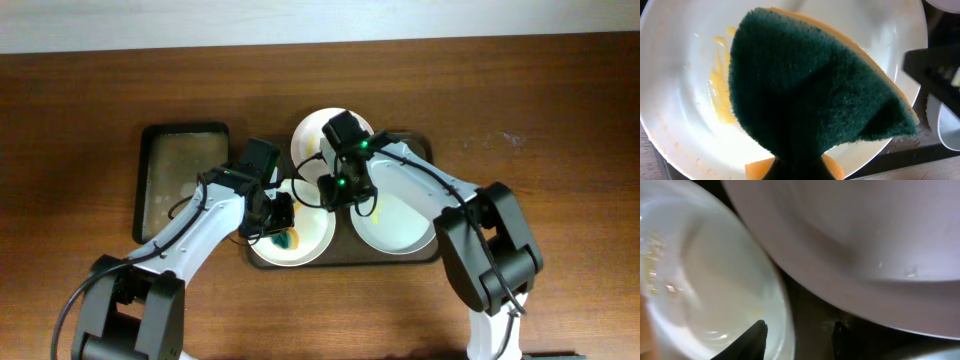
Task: Clean dirty plates on tray and stack at the side
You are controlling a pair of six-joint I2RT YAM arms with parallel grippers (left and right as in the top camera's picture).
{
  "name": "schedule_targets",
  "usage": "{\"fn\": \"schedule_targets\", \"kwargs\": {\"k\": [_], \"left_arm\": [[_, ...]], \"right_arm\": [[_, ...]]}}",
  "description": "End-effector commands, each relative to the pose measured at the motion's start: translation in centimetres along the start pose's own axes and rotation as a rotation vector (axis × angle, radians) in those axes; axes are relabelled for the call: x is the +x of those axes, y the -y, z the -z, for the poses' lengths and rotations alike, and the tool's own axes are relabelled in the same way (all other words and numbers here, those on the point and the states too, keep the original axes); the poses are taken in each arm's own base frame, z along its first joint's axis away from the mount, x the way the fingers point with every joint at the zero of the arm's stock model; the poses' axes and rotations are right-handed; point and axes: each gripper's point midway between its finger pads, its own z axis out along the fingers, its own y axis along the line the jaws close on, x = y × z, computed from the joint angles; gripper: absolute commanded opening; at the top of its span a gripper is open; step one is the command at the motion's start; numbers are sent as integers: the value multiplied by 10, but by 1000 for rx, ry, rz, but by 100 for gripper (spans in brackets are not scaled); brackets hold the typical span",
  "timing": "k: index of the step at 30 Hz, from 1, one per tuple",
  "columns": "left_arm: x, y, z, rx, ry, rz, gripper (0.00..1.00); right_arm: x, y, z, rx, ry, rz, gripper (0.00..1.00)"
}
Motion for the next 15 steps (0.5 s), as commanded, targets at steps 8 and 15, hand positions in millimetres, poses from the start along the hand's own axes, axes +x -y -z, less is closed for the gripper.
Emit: {"fn": "schedule_targets", "kwargs": {"k": [8, 15], "left_arm": [[-15, 10, 5, 40, 66, 9, 0], [-11, 13, -1, 21, 78, 60, 0]], "right_arm": [[9, 6, -12, 21, -25, -68, 32], [13, 7, -12, 24, -39, -110, 43]]}}
